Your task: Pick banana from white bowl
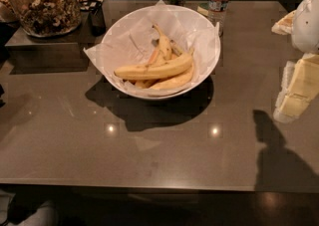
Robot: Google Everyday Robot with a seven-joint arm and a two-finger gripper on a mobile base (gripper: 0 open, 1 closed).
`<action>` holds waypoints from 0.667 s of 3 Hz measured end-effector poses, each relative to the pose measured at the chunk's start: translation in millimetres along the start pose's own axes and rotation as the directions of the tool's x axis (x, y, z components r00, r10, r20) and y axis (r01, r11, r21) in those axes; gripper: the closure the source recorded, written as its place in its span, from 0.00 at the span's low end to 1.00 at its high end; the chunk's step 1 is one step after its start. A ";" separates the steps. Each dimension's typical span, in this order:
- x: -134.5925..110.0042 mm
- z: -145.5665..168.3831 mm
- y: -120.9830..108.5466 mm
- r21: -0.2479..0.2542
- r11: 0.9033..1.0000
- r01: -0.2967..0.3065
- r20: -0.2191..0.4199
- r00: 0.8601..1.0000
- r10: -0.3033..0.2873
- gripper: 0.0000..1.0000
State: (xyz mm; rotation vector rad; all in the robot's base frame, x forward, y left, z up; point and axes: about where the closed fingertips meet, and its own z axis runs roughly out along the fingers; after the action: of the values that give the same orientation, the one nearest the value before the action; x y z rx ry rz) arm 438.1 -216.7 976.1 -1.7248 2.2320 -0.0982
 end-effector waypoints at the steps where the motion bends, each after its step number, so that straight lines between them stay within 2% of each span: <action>1: -0.1 0.0 0.0 0.000 1.000 0.000 0.000 1.000 0.000 0.00; 2: -12.3 -1.3 -3.7 0.012 1.000 0.021 0.067 0.998 -0.021 0.00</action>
Offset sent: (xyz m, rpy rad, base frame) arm 0.0133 0.0238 0.0067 0.1345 -0.0568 0.0837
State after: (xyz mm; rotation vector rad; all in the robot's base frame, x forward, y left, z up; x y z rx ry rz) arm 443.9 -206.1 980.8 -1.7200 2.1616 -0.0566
